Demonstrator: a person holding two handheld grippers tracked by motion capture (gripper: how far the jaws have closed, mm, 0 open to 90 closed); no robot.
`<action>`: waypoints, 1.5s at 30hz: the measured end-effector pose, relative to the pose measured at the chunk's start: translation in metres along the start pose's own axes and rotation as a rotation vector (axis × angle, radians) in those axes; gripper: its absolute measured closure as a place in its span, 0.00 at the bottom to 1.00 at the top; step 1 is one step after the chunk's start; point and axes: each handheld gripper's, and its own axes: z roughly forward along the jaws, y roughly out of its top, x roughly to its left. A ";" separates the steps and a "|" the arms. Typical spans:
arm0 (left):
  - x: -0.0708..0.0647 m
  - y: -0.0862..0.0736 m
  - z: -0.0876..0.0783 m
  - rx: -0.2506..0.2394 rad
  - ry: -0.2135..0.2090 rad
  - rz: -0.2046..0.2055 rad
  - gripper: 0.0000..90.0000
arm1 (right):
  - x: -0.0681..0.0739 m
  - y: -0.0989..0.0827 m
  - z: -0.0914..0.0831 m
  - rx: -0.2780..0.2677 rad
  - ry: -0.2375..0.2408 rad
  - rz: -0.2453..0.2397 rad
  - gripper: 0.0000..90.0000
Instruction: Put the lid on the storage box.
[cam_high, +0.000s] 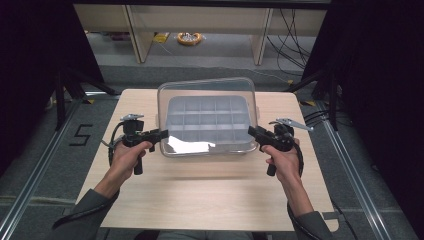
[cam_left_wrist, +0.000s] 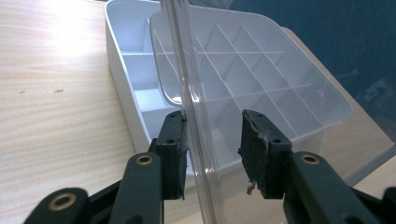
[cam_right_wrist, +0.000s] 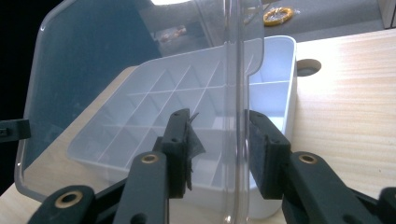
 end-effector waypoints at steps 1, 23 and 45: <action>0.000 0.001 0.001 0.004 0.001 0.002 0.68 | -0.003 0.001 0.002 -0.007 -0.003 -0.023 0.71; 0.014 0.029 0.037 0.004 0.064 -0.056 0.67 | -0.015 0.014 0.040 0.012 -0.064 0.002 0.69; 0.024 0.025 0.057 0.050 0.088 -0.099 0.65 | -0.027 0.006 0.059 0.045 -0.097 0.039 0.67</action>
